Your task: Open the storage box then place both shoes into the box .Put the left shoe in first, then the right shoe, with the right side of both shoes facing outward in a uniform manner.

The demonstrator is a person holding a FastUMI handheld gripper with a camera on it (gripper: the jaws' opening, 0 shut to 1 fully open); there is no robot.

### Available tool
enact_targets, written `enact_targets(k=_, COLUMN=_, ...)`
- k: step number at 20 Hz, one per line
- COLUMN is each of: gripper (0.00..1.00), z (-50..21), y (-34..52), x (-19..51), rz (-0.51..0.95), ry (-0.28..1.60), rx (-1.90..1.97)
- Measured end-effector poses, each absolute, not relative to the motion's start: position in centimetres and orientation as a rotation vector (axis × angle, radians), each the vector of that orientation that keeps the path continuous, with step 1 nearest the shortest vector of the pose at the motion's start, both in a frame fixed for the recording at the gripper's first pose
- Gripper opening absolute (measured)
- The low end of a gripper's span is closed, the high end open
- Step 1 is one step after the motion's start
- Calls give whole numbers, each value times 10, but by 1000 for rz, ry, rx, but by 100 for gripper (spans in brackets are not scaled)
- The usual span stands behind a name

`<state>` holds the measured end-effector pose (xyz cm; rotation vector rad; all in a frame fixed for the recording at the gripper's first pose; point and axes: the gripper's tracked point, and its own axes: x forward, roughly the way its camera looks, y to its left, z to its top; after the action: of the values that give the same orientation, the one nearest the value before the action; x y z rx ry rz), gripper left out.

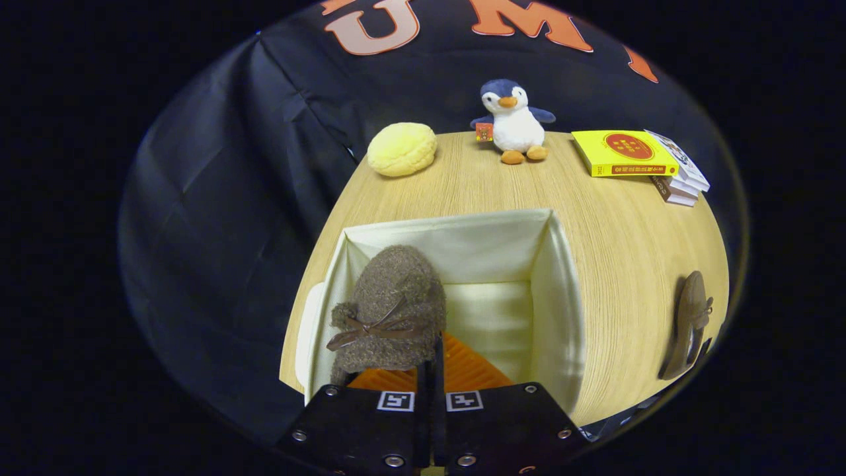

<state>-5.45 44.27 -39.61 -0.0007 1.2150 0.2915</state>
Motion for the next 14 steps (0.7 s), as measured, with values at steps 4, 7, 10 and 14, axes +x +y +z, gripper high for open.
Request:
enact_targets(k=4, gripper=8, z=-425, y=451, x=-74, rz=251, ry=1324, rx=-4)
enact_targets(k=7, gripper=9, z=-435, y=452, x=-88, rz=241, ry=1391, rx=0)
enact_targets(k=10, gripper=13, z=-432, y=456, x=-95, rz=308, ry=1412, rx=21)
enact_targets(k=14, gripper=24, z=-398, y=458, x=-93, rz=400, ry=1381, rx=137)
